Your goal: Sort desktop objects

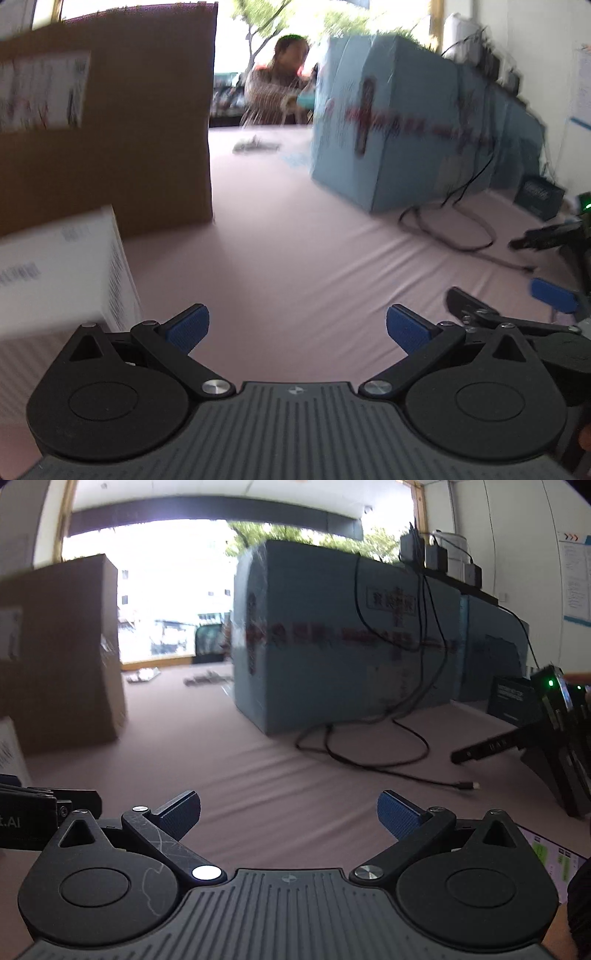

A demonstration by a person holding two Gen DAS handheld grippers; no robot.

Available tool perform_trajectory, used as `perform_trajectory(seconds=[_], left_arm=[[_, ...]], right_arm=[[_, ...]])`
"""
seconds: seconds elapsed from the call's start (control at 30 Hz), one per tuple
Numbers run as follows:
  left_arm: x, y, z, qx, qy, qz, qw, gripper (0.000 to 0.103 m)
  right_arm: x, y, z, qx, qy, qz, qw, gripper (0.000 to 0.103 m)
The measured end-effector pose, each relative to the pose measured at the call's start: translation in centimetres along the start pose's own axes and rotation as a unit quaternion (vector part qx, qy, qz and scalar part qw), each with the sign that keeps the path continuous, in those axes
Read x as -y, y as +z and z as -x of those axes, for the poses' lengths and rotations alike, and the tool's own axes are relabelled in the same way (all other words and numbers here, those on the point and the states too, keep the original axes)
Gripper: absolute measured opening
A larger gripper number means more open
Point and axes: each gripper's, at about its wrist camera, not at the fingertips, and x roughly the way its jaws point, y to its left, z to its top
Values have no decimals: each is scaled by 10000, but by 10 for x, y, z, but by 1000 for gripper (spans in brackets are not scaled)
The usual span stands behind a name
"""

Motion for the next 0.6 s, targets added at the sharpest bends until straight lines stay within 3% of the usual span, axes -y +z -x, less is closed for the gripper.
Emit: perform_trajectory(seconds=[0.2, 0.6], left_arm=[[2, -12, -44, -479, 0, 37, 9988, 103], [19, -9, -67, -389, -94, -188, 9990, 103]], right_arm=[[6, -7, -43, -1175, -185, -141, 9928, 103], [21, -5, -38, -1163, -787, -655, 9879, 103]])
